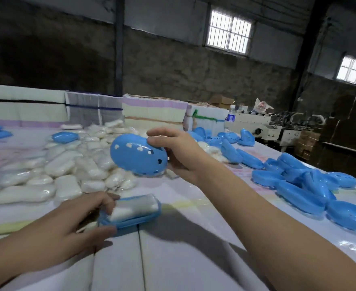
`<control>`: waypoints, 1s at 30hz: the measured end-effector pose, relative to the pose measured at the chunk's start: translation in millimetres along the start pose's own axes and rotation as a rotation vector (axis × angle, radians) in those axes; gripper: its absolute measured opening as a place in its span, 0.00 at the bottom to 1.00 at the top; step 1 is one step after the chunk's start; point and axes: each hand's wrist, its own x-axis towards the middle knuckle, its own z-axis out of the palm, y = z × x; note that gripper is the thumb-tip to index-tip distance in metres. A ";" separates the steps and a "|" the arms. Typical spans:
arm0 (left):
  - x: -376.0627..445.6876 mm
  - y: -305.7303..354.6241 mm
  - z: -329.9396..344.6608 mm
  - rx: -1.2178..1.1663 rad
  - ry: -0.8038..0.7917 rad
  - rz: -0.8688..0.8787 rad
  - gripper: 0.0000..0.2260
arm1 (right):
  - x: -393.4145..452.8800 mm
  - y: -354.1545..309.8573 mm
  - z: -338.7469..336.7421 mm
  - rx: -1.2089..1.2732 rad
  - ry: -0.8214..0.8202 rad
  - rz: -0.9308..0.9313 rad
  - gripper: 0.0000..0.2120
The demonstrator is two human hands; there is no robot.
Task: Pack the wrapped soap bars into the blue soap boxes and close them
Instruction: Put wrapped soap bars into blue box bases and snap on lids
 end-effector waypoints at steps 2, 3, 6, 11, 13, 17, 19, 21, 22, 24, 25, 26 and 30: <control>0.6 13.5 -3.2 -0.004 0.031 -0.032 0.28 | -5.9 9.8 14.1 0.228 -0.173 0.145 0.10; 0.1 18.8 -4.2 -0.014 0.043 -0.041 0.27 | -8.8 16.6 17.4 0.275 -0.220 0.197 0.09; 3.9 27.1 -6.1 -0.170 0.175 -0.095 0.17 | -13.9 30.4 18.3 0.270 -0.223 0.260 0.08; 5.4 26.9 -11.0 -0.175 0.319 -0.121 0.22 | -17.6 40.3 13.9 0.365 -0.189 0.269 0.10; 1.7 29.0 -10.4 -0.094 0.263 -0.070 0.32 | -17.7 43.2 17.7 0.167 -0.171 0.203 0.09; -0.4 31.1 -8.6 0.075 0.197 0.027 0.34 | -17.5 45.7 20.4 -0.182 -0.094 0.060 0.11; 0.3 33.1 -8.8 0.082 0.195 0.059 0.33 | -18.3 46.7 19.9 -0.236 -0.122 0.049 0.10; 0.5 34.5 -8.1 0.109 0.207 0.091 0.32 | -19.3 46.9 19.4 -0.248 -0.140 0.051 0.09; 0.3 36.2 -7.9 0.131 0.223 0.095 0.30 | -20.3 46.1 20.0 -0.263 -0.145 0.049 0.09; -0.3 39.2 -8.4 0.179 0.243 0.091 0.29 | -21.6 45.2 21.6 -0.304 -0.138 0.028 0.10; -0.4 40.6 -8.2 0.198 0.243 0.093 0.29 | -21.4 45.3 22.0 -0.321 -0.119 0.008 0.11; -0.6 42.4 -8.0 0.211 0.238 0.095 0.29 | -20.9 45.5 22.0 -0.340 -0.094 -0.021 0.11; -1.4 48.0 -6.4 0.205 0.211 0.036 0.31 | -20.6 46.0 19.7 -0.564 -0.060 -0.193 0.10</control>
